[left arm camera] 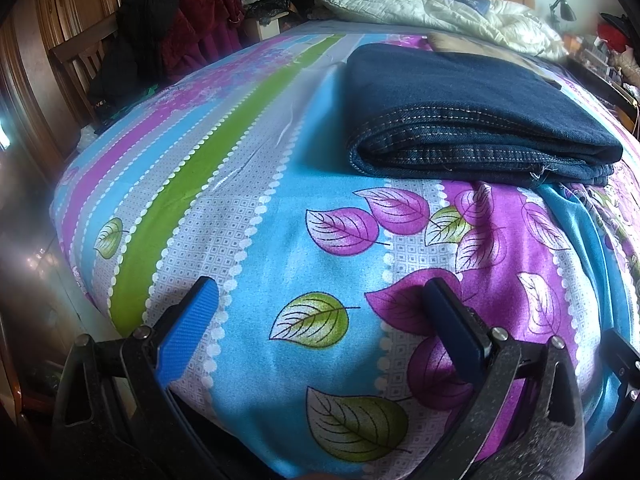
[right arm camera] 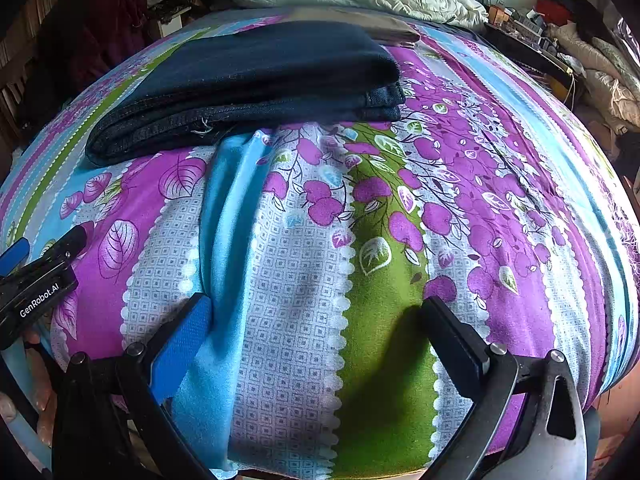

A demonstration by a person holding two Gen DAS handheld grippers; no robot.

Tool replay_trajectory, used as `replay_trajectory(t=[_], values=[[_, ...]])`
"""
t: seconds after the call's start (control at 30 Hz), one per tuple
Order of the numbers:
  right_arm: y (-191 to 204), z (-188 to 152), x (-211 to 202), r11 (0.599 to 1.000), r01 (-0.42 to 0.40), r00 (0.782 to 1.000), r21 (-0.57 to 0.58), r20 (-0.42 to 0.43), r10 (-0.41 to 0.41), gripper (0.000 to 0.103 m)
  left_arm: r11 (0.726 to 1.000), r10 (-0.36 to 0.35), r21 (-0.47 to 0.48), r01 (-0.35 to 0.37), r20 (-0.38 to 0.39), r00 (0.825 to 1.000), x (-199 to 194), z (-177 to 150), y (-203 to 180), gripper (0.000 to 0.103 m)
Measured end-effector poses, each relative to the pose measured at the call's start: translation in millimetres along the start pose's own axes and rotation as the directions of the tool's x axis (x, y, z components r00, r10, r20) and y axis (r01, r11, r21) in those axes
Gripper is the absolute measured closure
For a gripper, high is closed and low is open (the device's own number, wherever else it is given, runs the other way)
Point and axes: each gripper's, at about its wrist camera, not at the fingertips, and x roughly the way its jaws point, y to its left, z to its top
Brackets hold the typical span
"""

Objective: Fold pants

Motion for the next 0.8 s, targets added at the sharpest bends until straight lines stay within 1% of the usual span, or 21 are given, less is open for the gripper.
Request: replay_trajectory(t=[0.23,0.33,0.4,0.43,0.5,0.6,0.67,0.8], values=[[1,-1,-1,1.000,0.000,1.000,0.000,-0.002,0.000,0.000,1.000,0.001,0.001,-0.001,0.001,1.000,0,0,0,0.000],[1,1,-1,1.000,-0.002,1.000,0.006,-0.017,0.002,0.000,1.000,0.016,0.012,-0.016,0.010,1.000,-3,1,-2,0.001],[-1,9,-3,1.000,-0.010,1.000,0.009,-0.023,0.010,0.000,0.999,0.027,0.026,-0.027,0.015,1.000,-6,4,-4,0.002],[-1,13,-7,1.000,-0.010,1.000,0.012,-0.009,0.010,0.000,0.999,0.034,0.033,-0.035,0.019,0.999,-9,5,-6,0.002],[-1,24,-20,1.000,0.002,0.999,0.008,0.049,-0.002,0.000,0.998,0.045,0.042,-0.047,0.049,0.998,-18,10,-7,0.002],[3,49,-38,1.000,0.015,0.994,-0.016,0.111,-0.013,0.000,0.999,0.037,0.021,-0.039,0.090,0.995,-36,26,-4,0.002],[4,67,-53,1.000,0.020,0.988,-0.020,0.152,-0.017,0.000,1.000,0.028,0.002,-0.028,0.103,0.994,-49,44,-2,0.002],[3,98,-82,1.000,0.024,0.977,0.008,0.213,-0.026,0.000,1.000,0.025,-0.016,-0.023,0.157,0.987,-75,74,1,0.001]])
